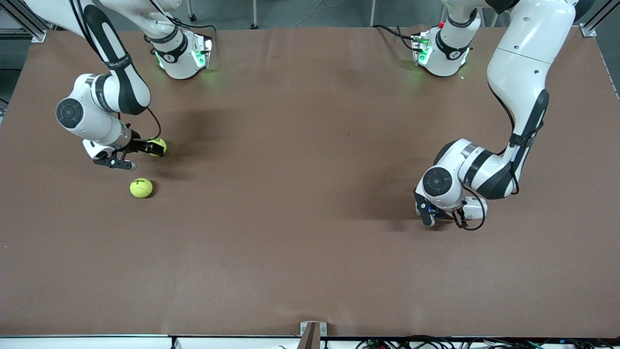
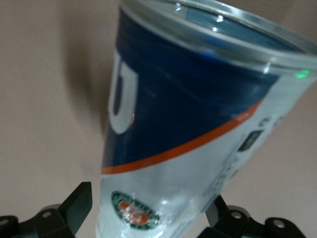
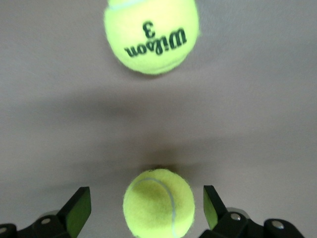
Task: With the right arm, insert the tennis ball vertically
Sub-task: 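Stand the can upright with the left gripper while the right gripper grasps a ball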
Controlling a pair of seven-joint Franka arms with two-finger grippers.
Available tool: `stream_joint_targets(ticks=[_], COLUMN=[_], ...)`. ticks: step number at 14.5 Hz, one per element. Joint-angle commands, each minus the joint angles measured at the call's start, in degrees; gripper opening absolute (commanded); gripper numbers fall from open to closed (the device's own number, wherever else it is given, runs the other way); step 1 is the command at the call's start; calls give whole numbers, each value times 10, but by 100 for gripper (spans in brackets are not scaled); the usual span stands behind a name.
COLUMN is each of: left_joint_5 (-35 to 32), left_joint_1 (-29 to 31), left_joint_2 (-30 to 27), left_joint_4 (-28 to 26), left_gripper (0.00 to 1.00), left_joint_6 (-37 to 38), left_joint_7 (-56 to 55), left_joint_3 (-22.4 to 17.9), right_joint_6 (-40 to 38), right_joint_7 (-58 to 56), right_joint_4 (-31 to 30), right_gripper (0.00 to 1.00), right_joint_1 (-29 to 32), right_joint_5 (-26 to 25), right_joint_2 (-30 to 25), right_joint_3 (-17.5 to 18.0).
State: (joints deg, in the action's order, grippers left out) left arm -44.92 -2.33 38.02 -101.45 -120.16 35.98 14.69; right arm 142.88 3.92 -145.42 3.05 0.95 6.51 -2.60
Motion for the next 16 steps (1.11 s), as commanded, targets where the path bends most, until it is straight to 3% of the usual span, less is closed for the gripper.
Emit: stream_joint_targets(ticks=[1, 6, 10, 12, 14, 16], left_joint_5=[-18, -30, -28, -21, -18, 8], left_joint_1=[2, 4, 10, 9, 8, 9], left_joint_2=[6, 22, 22, 21, 17, 7], left_joint_4=[-1, -1, 0, 0, 3, 6], left_gripper=[99, 93, 69, 66, 65, 66], left_joint_6=[-17, -46, -54, -65, -65, -65], left_joint_7=[15, 16, 38, 38, 35, 37], left_joint_3=[2, 2, 2, 3, 14, 25], right_joint_6=[17, 18, 28, 29, 27, 16], right_joint_7=[5, 5, 5, 5, 5, 5], right_joint_4=[-26, -33, -32, -31, -31, -30], right_gripper=[100, 100, 100, 99, 92, 77], right_joint_1=[3, 5, 6, 6, 6, 6], right_joint_5=[5, 5, 5, 5, 5, 5], right_joint_2=[-3, 8, 25, 28, 29, 29], right_joint_3=[1, 1, 1, 1, 1, 1])
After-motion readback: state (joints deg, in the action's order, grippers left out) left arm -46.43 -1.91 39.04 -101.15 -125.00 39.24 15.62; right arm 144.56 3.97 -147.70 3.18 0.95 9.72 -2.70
